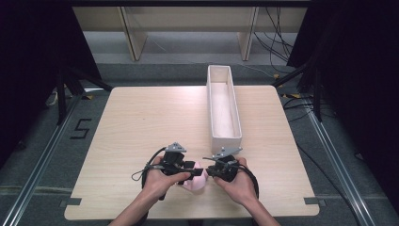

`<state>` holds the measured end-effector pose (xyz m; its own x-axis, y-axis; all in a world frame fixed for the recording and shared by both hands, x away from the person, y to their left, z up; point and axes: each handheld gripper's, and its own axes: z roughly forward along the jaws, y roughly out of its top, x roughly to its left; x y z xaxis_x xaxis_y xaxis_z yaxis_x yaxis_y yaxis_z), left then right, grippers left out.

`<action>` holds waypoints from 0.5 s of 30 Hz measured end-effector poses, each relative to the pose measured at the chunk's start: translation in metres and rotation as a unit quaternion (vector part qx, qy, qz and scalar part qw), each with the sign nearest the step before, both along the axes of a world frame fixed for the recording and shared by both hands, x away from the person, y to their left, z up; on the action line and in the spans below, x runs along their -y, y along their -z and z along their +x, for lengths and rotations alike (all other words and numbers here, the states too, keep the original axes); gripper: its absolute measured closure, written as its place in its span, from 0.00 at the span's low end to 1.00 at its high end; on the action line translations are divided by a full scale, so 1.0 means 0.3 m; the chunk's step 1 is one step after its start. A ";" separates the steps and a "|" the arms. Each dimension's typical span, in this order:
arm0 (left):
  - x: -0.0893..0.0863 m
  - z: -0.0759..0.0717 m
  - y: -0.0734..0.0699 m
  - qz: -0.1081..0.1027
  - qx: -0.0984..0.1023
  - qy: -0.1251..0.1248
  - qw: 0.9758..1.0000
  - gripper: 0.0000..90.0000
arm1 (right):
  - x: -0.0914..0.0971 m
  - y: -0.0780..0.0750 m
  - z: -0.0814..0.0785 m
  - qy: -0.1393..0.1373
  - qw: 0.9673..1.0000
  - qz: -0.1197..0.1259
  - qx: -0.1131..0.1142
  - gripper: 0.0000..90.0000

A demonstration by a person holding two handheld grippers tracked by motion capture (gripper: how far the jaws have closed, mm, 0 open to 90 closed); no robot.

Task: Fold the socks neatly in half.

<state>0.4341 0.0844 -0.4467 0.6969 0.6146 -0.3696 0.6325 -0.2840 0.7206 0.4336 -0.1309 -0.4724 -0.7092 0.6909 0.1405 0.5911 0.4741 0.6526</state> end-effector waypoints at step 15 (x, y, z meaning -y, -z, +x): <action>-0.074 0.003 0.076 0.053 -0.013 -0.004 0.999 0.74 | -0.032 -0.040 -0.014 0.005 1.000 0.024 -0.005 0.88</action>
